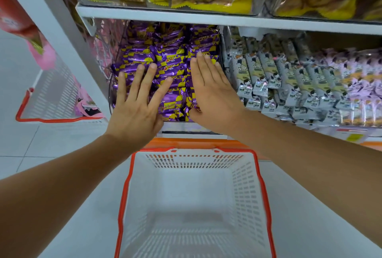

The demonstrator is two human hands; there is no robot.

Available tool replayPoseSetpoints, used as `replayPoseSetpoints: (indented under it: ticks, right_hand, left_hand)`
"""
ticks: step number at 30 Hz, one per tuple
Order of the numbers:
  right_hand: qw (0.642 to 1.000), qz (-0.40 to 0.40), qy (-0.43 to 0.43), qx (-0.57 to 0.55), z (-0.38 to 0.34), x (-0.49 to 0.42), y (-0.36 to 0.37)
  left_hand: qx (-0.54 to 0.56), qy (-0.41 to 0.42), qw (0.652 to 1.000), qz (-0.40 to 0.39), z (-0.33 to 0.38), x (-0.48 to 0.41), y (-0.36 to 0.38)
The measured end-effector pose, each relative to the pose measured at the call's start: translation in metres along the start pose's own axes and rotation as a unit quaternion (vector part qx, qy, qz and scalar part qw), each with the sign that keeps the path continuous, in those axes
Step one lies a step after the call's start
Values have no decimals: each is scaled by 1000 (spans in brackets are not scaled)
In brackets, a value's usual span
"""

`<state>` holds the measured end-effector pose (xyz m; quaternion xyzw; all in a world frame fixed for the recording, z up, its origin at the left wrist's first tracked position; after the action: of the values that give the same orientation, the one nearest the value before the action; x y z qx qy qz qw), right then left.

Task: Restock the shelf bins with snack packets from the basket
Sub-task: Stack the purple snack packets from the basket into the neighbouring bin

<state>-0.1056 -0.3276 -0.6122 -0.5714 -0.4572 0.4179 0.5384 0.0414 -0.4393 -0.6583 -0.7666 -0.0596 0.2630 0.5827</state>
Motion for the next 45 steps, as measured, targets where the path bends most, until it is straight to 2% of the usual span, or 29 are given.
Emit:
replayPoseSetpoints:
  ticks: [6,11,16,21,24,26,30,39,42,45]
  right_hand:
    - [995,87,-23,-44,22,50,-13]
    - [990,125,34,-57,70,101,-24]
    - [995,48,79,-36,122,118,-38]
    - [997,-45,53,-19,150,98,-41]
    - [997,-74,32,-18,155,89,-36]
    - [997,-64,23,-28,156,87,-30]
    - [998,10,3,-67,155,92,-23]
    - [994,78,-13,-74,154,98,-23]
    - [996,62,-12,-64,158,108,-28]
    - [1000,25,-4,-4,168,122,-28]
  left_hand:
    - [42,-12,999,-22,17,12,-22]
    - [145,28,989,-4,68,-6,-56]
    - [185,78,979,-42,122,-59,-76]
    - [178,81,970,-145,153,-102,-67]
    - [161,74,965,-193,161,-111,-57]
    - [171,61,959,-216,162,-111,-51]
    - [221,51,960,-167,163,-105,-48]
    - [259,62,961,-77,167,-94,-51]
    - [234,78,965,-86,165,-90,-58]
    - [187,85,971,-122,167,-93,-58]
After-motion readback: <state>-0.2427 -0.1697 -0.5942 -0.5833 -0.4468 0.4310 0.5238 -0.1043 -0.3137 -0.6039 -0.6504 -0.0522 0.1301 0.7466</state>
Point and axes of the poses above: each hand's wrist, its own x-axis away from the middle knuckle, its own y-axis out of the palm, z = x × y, the point moved 2 cm from there along -x, towards the middle knuckle, and after that the axes turned 3 degrees about -y, right-handed, at the moved point
